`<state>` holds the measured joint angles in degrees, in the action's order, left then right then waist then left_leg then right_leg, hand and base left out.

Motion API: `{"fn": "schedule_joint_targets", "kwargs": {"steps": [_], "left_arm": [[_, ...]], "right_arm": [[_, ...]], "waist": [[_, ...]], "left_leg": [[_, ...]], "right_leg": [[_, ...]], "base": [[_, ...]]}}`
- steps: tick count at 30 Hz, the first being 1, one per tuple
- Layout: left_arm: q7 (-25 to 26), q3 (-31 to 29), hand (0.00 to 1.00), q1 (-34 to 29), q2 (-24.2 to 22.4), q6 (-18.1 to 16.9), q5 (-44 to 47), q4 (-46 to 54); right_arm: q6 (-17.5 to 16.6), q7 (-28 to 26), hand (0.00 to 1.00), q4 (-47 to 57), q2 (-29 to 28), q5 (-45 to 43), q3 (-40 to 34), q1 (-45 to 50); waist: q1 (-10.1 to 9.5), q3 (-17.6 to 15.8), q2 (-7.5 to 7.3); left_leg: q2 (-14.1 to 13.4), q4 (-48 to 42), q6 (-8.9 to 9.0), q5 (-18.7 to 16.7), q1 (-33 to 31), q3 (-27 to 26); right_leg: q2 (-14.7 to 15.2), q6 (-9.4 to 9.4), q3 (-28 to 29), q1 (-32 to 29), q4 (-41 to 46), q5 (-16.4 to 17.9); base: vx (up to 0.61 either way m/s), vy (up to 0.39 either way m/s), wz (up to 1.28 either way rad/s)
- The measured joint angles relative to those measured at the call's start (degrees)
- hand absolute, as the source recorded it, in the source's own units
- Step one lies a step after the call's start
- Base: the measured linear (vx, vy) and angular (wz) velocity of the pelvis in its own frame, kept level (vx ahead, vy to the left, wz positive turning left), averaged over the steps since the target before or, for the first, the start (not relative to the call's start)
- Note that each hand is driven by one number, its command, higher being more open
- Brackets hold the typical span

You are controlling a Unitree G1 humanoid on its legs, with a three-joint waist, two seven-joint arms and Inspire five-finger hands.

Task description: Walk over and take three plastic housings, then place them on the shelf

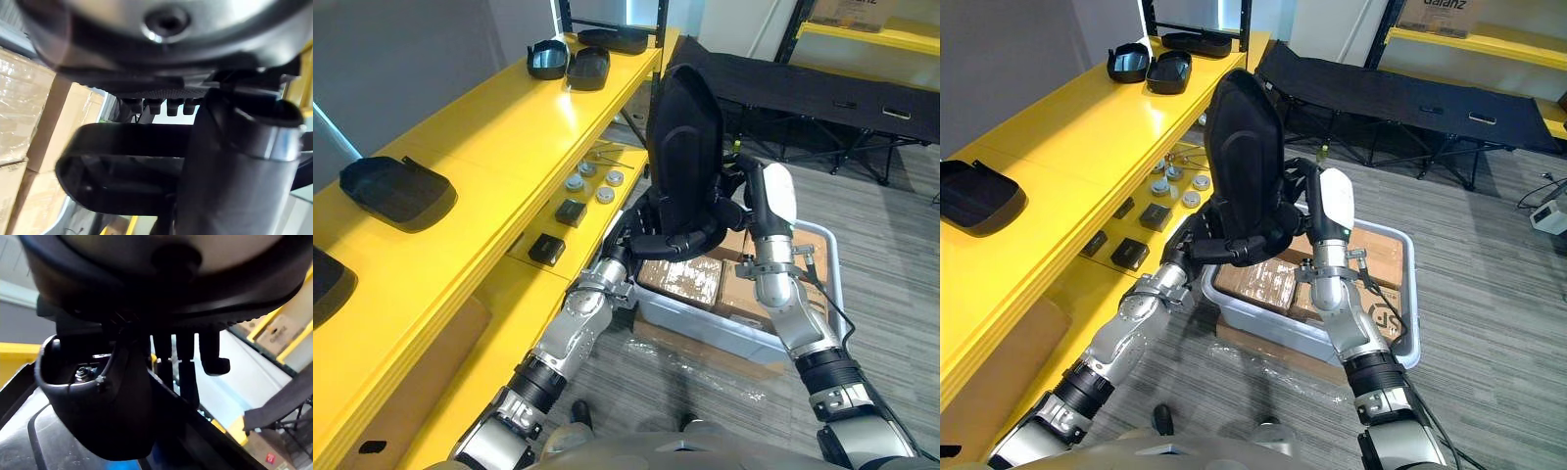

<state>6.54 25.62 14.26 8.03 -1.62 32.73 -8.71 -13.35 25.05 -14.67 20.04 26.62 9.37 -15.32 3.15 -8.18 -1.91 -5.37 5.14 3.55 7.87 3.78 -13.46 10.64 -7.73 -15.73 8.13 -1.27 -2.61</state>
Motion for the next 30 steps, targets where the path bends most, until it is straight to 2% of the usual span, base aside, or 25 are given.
{"fn": "schedule_joint_targets", "kwargs": {"steps": [4,8,9,14,18,21,24,27,30], "left_arm": [[0.6,-3.1,1.0,1.2,-2.4,-1.3,6.9,0.0],[0.6,-4.8,1.0,1.4,-2.6,-2.0,8.4,0.1],[0.6,-4.8,0.0,1.4,-2.6,-1.9,8.5,0.1],[0.3,-4.2,0.0,1.4,-2.6,-1.1,8.4,0.1],[-4.0,-4.1,0.0,1.4,-2.4,2.5,6.9,0.1],[-4.0,-6.4,0.0,3.4,-2.2,4.7,4.8,-4.0],[-4.4,-6.1,0.0,4.5,0.3,6.9,3.3,-5.4],[-5.3,-5.5,0.0,4.8,1.8,8.0,4.7,-7.0],[-5.7,-4.4,0.0,4.7,2.1,7.7,10.0,-8.3]], "right_arm": [[0.0,-1.1,0.0,0.0,-1.1,0.0,2.1,0.0],[0.0,-1.0,0.0,0.0,-2.4,-0.1,2.6,0.0],[0.0,-0.9,0.0,0.0,-2.5,-0.1,2.6,0.0],[0.2,0.7,0.0,-0.1,-2.4,-0.2,3.3,0.0],[0.7,1.2,0.0,-0.3,-2.4,-0.6,3.7,0.0],[0.1,3.3,0.0,-0.2,-2.3,-1.5,5.4,1.0],[0.2,3.4,0.0,-0.2,-2.3,-2.8,6.5,1.3],[0.2,3.2,0.0,-0.2,-2.3,-2.8,7.2,1.3],[0.1,3.2,0.0,-0.2,-2.4,-3.3,7.3,1.2]], "waist": [[-0.04,0.1,-0.14],[-0.07,0.2,-0.06],[-0.42,0.2,-0.07],[-1.41,0.3,-0.25],[-1.64,0.7,-0.92],[-1.24,1.1,-1.62],[-1.31,1.2,-1.72],[-1.5,1.3,-1.78],[-1.62,1.3,-1.77]], "left_leg": [[0.3,0.0,-0.09,0.6,0.0,0.7],[0.2,0.0,-0.01,0.5,0.0,1.0],[0.2,0.0,0.13,0.4,0.0,1.1],[-0.3,0.0,0.3,0.7,0.0,1.1],[-0.5,0.0,0.49,0.8,-0.2,1.0],[-0.7,0.0,0.41,0.9,-0.2,0.7],[-0.8,0.0,0.31,1.0,-0.2,0.6],[-1.0,0.0,0.38,1.0,-0.2,0.6],[-1.1,0.0,0.44,1.1,-0.3,0.7]], "right_leg": [[-0.1,-0.06,-0.8,0.3,0.3,-0.1],[-0.2,-0.05,-1.3,0.6,0.2,-0.1],[-0.2,-0.02,-1.3,0.6,0.2,-0.1],[-0.7,0.51,-1.3,0.9,-0.5,-0.5],[-0.9,0.88,-1.3,1.1,-1.8,-1.2],[-1.0,0.67,-1.2,1.1,-1.9,-1.5],[-1.2,0.82,-1.0,1.1,-2.0,-1.6],[-1.4,0.83,-1.1,1.1,-2.2,-1.6],[-1.5,0.89,-1.1,1.2,-2.4,-1.7]], "base": [[0.0,0.0,0.1],[-0.04,0.013,0.05],[-0.06,0.014,0.0],[-0.03,0.004,-0.01],[0.0,-0.001,-0.01],[0.01,-0.003,-0.04],[0.0,-0.002,-0.01],[0.0,0.0,0.0],[0.0,0.0,0.0]]}}
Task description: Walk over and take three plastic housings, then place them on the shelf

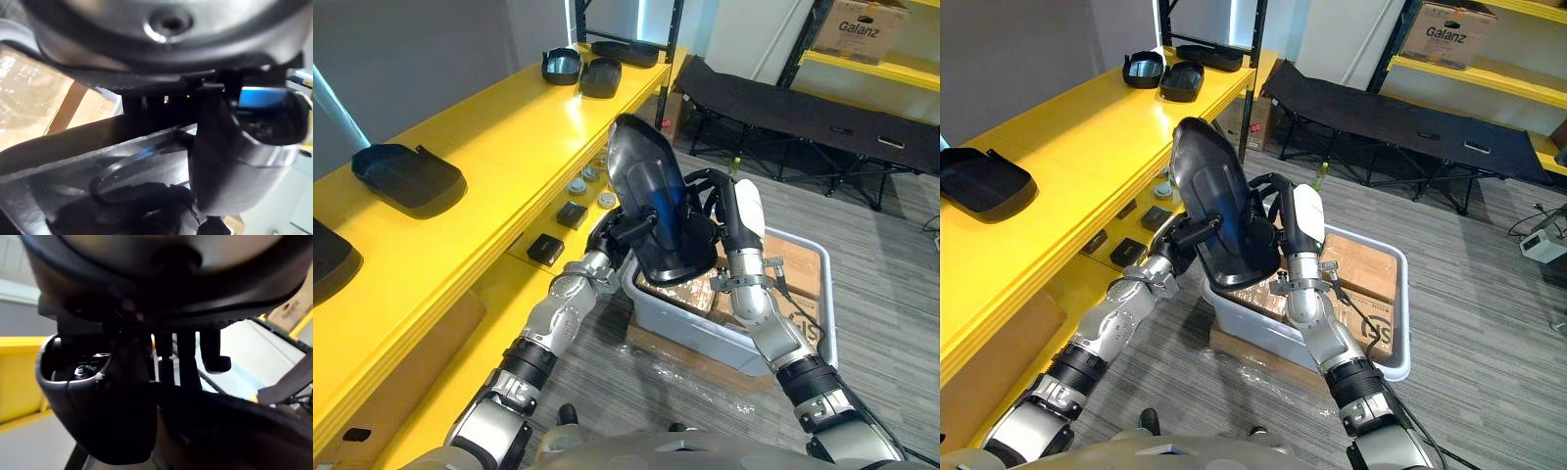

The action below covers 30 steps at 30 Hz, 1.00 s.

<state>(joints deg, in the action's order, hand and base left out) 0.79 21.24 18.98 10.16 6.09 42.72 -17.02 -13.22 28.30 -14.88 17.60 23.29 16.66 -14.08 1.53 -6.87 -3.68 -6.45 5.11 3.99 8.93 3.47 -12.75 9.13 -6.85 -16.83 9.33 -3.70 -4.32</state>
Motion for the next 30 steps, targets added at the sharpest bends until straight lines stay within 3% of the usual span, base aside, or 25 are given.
{"fn": "schedule_joint_targets", "kwargs": {"steps": [5,6,11,15,18,20,22,30], "left_arm": [[0.0,1.8,0.0,0.0,0.0,-1.6,5.4,-1.8],[0.0,2.5,0.0,0.0,0.1,-2.8,6.4,-2.4],[0.7,3.5,0.0,-0.1,-0.2,-6.1,6.8,-3.0],[5.1,2.1,0.0,-2.8,-0.9,-8.2,-1.3,2.4],[11.1,0.3,0.0,-6.8,-2.5,-8.3,-13.1,8.0],[17.4,-4.4,0.0,-9.7,-4.8,-8.3,-20.9,9.3],[20.2,-6.8,0.0,-11.2,-5.3,-8.4,-24.2,10.1],[43.0,-18.7,0.0,-17.3,-5.7,-14.0,-49.5,18.2]], "right_arm": [[0.0,1.1,0.0,0.0,0.3,0.1,0.7,0.0],[-0.1,1.4,1.0,0.0,0.4,0.2,0.9,0.0],[-1.1,2.4,1.0,0.0,-0.1,-0.1,0.9,-0.4],[-1.4,2.7,1.0,2.6,-1.3,-2.5,0.9,-0.6],[-2.5,2.9,1.0,9.1,-2.3,-4.6,0.9,-0.5],[-4.8,3.3,1.0,13.9,-3.2,-7.0,0.6,0.0],[-5.3,3.5,1.0,15.5,-4.1,-7.6,0.2,0.9],[-8.1,12.9,1.0,17.8,-9.3,-11.2,-4.3,13.3]], "waist": [[0.17,0.0,0.06],[0.2,0.1,0.17],[0.13,0.1,0.35],[0.34,0.1,0.81],[0.31,0.2,1.92],[0.44,0.3,2.56],[0.55,0.3,2.64],[0.04,0.3,2.65]], "left_leg": [[-0.2,0.0,0.12,0.0,0.0,0.0],[-0.2,0.0,0.16,-0.1,0.0,0.0],[-0.2,0.0,0.22,-0.1,0.0,0.0],[-0.1,-0.1,0.3,-0.1,0.0,-0.2],[0.0,0.0,0.35,-0.2,0.2,-0.3],[0.0,0.0,0.45,-0.1,0.2,-0.1],[-0.1,0.0,0.79,-0.3,0.2,0.0],[0.0,0.0,1.05,-0.3,-0.3,0.8]], "right_leg": [[-0.2,0.03,0.0,0.1,-0.3,0.0],[-0.2,0.04,0.0,0.1,-0.4,0.0],[-0.2,0.04,0.0,0.1,-0.4,0.0],[-0.5,0.1,0.2,-0.2,0.0,0.0],[-0.4,0.27,0.4,-0.4,0.5,0.2],[-0.6,0.53,0.1,-0.3,0.7,0.5],[-0.8,0.63,0.0,-0.3,0.7,0.6],[-0.7,1.04,-0.9,-0.5,0.5,1.2]], "base": [[0.0,0.0,0.0],[0.0,0.0,0.0],[0.0,0.0,0.0],[0.0,-0.002,-0.02],[0.0,0.001,-0.01],[0.0,0.0,0.0],[-0.01,-0.005,0.02],[0.0,-0.004,0.05]]}}
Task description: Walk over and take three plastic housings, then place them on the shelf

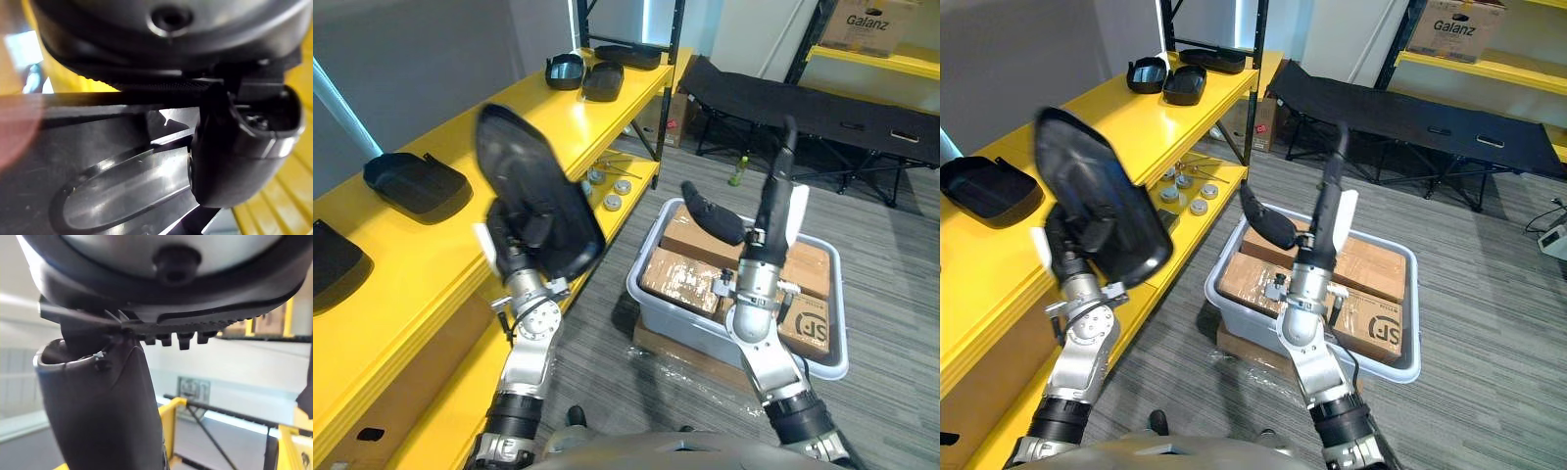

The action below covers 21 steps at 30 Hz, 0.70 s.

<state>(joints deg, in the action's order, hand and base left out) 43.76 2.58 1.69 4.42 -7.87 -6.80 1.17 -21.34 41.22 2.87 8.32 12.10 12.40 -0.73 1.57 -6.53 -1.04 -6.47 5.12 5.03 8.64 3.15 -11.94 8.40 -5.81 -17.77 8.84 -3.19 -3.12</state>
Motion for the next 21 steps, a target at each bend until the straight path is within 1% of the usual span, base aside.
{"fn": "schedule_joint_targets", "kwargs": {"steps": [1,3,4,6,7,8,10,11,13,15,16,17,18,19,21], "left_arm": [[2.3,-0.5,0.0,0.0,0.0,-0.9,-2.4,1.7],[3.9,-0.6,0.0,0.0,-0.1,-2.5,-4.4,3.8],[4.4,-0.6,0.0,0.0,-0.1,-4.1,-4.9,4.0],[4.3,-0.6,0.0,-0.5,-0.2,-5.6,-4.6,3.9],[3.7,-0.7,0.0,-1.7,-0.5,-7.1,-4.4,4.0],[3.3,-0.6,0.0,-2.5,-0.6,-7.7,-4.2,4.0],[1.4,-0.2,0.0,-6.0,-1.6,-8.6,-2.3,5.6],[0.2,0.1,0.0,-8.4,-2.1,-8.6,-1.5,7.3],[-1.4,0.5,0.0,-11.4,-2.2,-9.5,0.5,9.6],[-3.6,0.6,0.0,-15.9,-2.3,-10.9,2.9,13.2],[-4.1,0.5,0.0,-16.6,-2.3,-11.1,3.4,13.9],[-5.1,0.1,0.0,-17.6,-2.3,-11.8,4.7,15.4],[-5.8,-0.5,0.0,-18.0,-2.3,-12.5,4.7,16.2],[-6.6,-1.2,0.0,-18.3,-2.3,-12.8,4.7,17.7],[-7.7,-2.2,0.0,-18.7,-2.3,-13.8,5.2,20.4]], "right_arm": [[-0.9,0.9,1.0,0.5,-0.5,-1.7,-0.3,1.0],[-1.7,1.0,1.0,2.2,-1.7,-1.9,-1.6,2.9],[-2.3,0.5,1.0,2.8,-2.1,-2.2,-2.0,4.0],[-2.7,-3.7,1.0,3.4,-2.6,-6.1,-2.9,6.2],[-1.8,-7.9,1.0,3.5,-2.9,-8.9,-3.5,7.8],[-0.9,-9.9,1.0,3.5,-3.1,-9.8,-3.9,8.7],[2.4,-14.0,1.0,2.7,-3.1,-9.9,-4.3,12.0],[3.9,-15.2,1.0,1.7,-3.1,-8.5,-4.4,13.7],[4.9,-16.9,1.0,1.5,-2.9,-8.6,-4.5,16.0],[5.8,-19.8,1.0,1.5,-2.9,-12.7,-4.5,18.0],[6.1,-20.5,1.0,1.5,-2.9,-14.1,-4.5,18.1],[6.2,-22.7,1.0,1.5,-3.0,-18.4,-4.7,18.1],[6.6,-24.1,1.0,1.5,-2.9,-20.5,-4.8,17.9],[7.3,-24.9,1.0,1.5,-2.9,-20.3,-4.7,17.7],[8.7,-25.3,1.0,1.4,-2.2,-19.5,-3.4,17.1]], "waist": [[0.06,0.0,-0.01],[0.14,0.1,0.04],[0.34,0.1,0.05],[0.61,0.2,0.03],[0.98,0.2,0.03],[1.23,0.2,0.04],[1.78,0.2,0.08],[1.74,0.2,0.1],[1.74,0.3,0.27],[1.67,0.3,0.4],[1.59,0.3,0.4],[1.48,0.3,0.4],[1.2,0.3,0.43],[0.61,0.3,0.5],[0.07,0.3,0.54]], "left_leg": [[0.0,0.0,0.0,0.0,-0.2,0.1],[0.0,0.0,0.01,0.0,-0.6,0.1],[0.0,0.0,0.01,0.0,-0.6,0.0],[-0.1,0.0,0.06,0.0,-0.6,-0.1],[-0.1,0.0,0.11,-0.1,-0.6,-0.2],[-0.1,0.0,0.13,-0.1,-0.7,-0.2],[-0.1,0.0,0.19,-0.2,-0.9,-0.3],[-0.2,0.0,0.28,-0.3,-1.0,-0.6],[-0.2,0.0,0.29,-0.3,-1.5,-0.6],[-0.2,0.0,0.29,-0.3,-1.8,-0.4],[-0.2,0.0,0.3,-0.3,-1.8,-0.3],[-0.2,0.0,0.32,-0.4,-1.7,0.0],[-0.2,0.0,0.33,-0.4,-1.7,0.2],[-0.2,0.0,0.33,-0.4,-1.8,0.5],[0.0,0.0,0.41,-0.3,-1.9,1.4]], "right_leg": [[0.0,0.02,-0.1,-0.2,0.0,0.0],[0.0,0.03,0.0,-0.6,0.0,0.0],[0.0,0.07,0.0,-0.7,0.0,0.0],[0.0,0.07,0.1,-0.8,0.0,0.0],[0.0,0.03,0.1,-0.8,-0.1,0.0],[0.0,0.03,0.2,-0.9,-0.1,0.0],[-0.1,0.02,0.3,-1.1,-0.3,0.0],[-0.2,0.02,0.5,-1.3,-0.3,0.0],[-0.2,0.04,0.5,-1.7,-0.3,0.0],[-0.2,0.12,0.4,-1.7,-0.3,-0.1],[-0.2,-0.12,0.3,-1.7,-0.3,-0.2],[-0.2,-0.17,-0.1,-1.7,-0.2,-0.1],[-0.2,-0.17,-0.2,-1.6,-0.2,-0.1],[-0.2,-0.1,-0.5,-1.5,-0.2,0.0],[0.0,0.1,-1.5,-0.9,-0.2,0.5]], "base": [[0.02,-0.001,0.04],[0.0,0.0,0.0],[0.0,0.0,0.0],[0.02,-0.008,-0.03],[0.02,-0.009,-0.03],[0.0,0.0,0.0],[0.01,-0.006,-0.03],[0.02,-0.013,-0.07],[0.03,-0.015,-0.02],[0.05,-0.013,0.04],[0.01,-0.006,0.09],[0.0,-0.004,0.1],[-0.01,-0.004,0.12],[0.0,-0.003,0.11],[0.0,-0.005,0.25]]}}
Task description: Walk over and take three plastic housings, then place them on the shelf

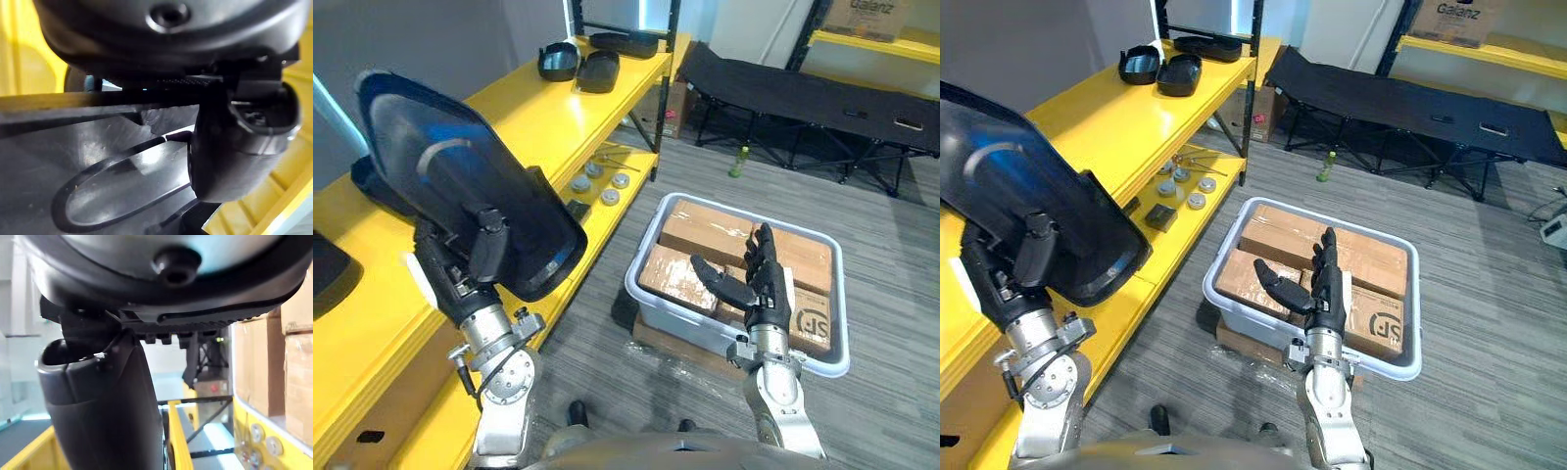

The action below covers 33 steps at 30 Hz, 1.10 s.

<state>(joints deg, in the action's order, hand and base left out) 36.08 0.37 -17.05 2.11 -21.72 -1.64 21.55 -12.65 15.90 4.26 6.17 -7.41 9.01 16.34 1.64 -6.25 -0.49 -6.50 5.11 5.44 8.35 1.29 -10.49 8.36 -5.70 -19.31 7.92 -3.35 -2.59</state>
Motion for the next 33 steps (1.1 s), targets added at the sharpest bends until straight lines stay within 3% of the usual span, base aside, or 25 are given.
{"fn": "schedule_joint_targets", "kwargs": {"steps": [2,5,7,10,16,19,21,23,24,27,30,33], "left_arm": [[-1.4,-1.4,0.0,-1.3,0.0,-1.8,1.4,2.8],[-11.1,-3.3,0.0,-2.0,0.0,-3.3,9.4,6.0],[-20.3,-3.4,0.0,-4.6,0.0,-3.5,17.7,7.9],[-25.6,-4.2,0.0,-7.9,0.0,-3.5,21.8,8.2],[-28.4,-11.1,0.0,-10.8,-0.9,-3.5,24.0,8.2],[-29.1,-11.5,0.0,-10.7,-1.5,-3.5,24.0,8.2],[-31.0,-11.4,0.0,-9.9,-1.5,-3.5,24.0,8.2],[-33.8,-11.3,0.0,-8.6,-1.4,-3.5,24.0,8.2],[-35.3,-11.4,0.0,-7.8,-1.5,-3.5,24.1,8.2],[-37.1,-12.0,0.0,-7.7,-1.4,-4.1,25.3,8.2],[-40.4,-10.8,0.0,-6.9,-0.8,-4.5,28.3,8.0],[-43.5,-6.0,0.0,-3.6,2.5,-4.5,28.1,6.4]], "right_arm": [[1.0,-1.0,1.0,-0.3,0.8,-0.1,2.1,-1.8],[2.2,-2.2,1.0,-2.5,0.9,0.0,4.1,-6.1],[3.4,-3.2,1.0,-3.9,1.1,2.8,5.4,-9.3],[3.9,-4.3,1.0,-4.1,1.6,4.8,7.2,-11.5],[4.9,-5.2,1.0,-4.1,2.1,4.7,7.3,-13.9],[6.1,-7.5,1.0,-4.1,2.5,4.8,7.5,-13.9],[6.4,-8.2,1.0,-4.1,3.2,4.9,7.4,-13.9],[7.0,-8.2,1.0,-4.1,4.7,4.9,6.8,-14.0],[7.1,-8.2,1.0,-4.2,5.7,4.8,6.6,-14.0],[7.0,-8.2,1.0,-4.5,5.0,7.1,6.9,-15.0],[4.9,-8.0,1.0,-4.5,4.9,7.1,7.2,-16.6],[3.3,-7.6,1.0,-4.4,4.8,7.0,6.0,-15.9]], "waist": [[-0.1,0.1,0.09],[-1.89,0.5,0.68],[-3.64,1.0,1.3],[-5.63,1.2,1.48],[-7.2,1.3,0.99],[-7.64,1.4,0.93],[-6.2,1.3,0.91],[-6.11,0.8,1.41],[-6.53,0.3,2.28],[-8.17,-0.4,2.2],[-7.62,-0.5,2.17],[-6.19,-0.5,2.04]], "left_leg": [[0.2,0.0,0.12,0.1,-0.2,1.4],[0.4,0.0,0.0,0.6,-1.2,4.3],[0.8,0.0,0.06,1.3,-2.4,6.6],[1.2,0.0,-0.06,1.5,-2.8,8.6],[1.7,-0.1,-0.17,1.4,-2.9,9.3],[1.9,0.0,-0.6,1.3,-4.3,9.6],[0.7,-0.2,-1.52,1.1,-6.6,5.0],[-0.5,-0.8,-3.55,2.4,-8.4,-0.2],[-1.0,-0.9,-3.44,4.5,-8.9,-0.8],[0.3,-0.4,-3.47,4.9,-7.8,-0.1],[1.9,-0.3,-4.04,4.8,-7.9,0.3],[3.3,-0.1,-4.76,5.2,-8.6,3.2]], "right_leg": [[0.0,-0.26,-1.3,0.6,0.1,0.5],[0.0,-0.21,-4.4,1.3,0.2,1.1],[0.0,-0.33,-6.9,1.6,0.2,1.4],[0.1,-0.6,-9.0,2.5,0.2,1.6],[0.3,-0.8,-9.8,3.1,0.3,2.0],[-0.1,-0.74,-11.3,3.3,0.3,2.0],[-0.3,-0.99,-15.6,3.4,0.4,2.1],[-0.3,-1.4,-19.6,3.5,1.6,2.7],[-0.1,-1.83,-21.1,3.9,3.1,3.8],[1.9,-2.36,-22.0,4.0,6.5,6.4],[4.6,-3.08,-20.9,2.7,12.0,9.5],[4.6,-2.77,-16.2,1.3,15.8,13.3]], "base": [[0.0,-0.011,0.38],[0.0,-0.024,0.5],[0.0,-0.035,0.54],[0.02,-0.024,0.37],[0.02,-0.006,0.09],[0.0,-0.006,0.22],[-0.06,0.0,1.07],[-0.03,0.04,1.28],[-0.02,0.077,0.76],[-0.03,0.085,0.38],[-0.02,0.071,0.16],[-0.06,0.008,0.61]]}}
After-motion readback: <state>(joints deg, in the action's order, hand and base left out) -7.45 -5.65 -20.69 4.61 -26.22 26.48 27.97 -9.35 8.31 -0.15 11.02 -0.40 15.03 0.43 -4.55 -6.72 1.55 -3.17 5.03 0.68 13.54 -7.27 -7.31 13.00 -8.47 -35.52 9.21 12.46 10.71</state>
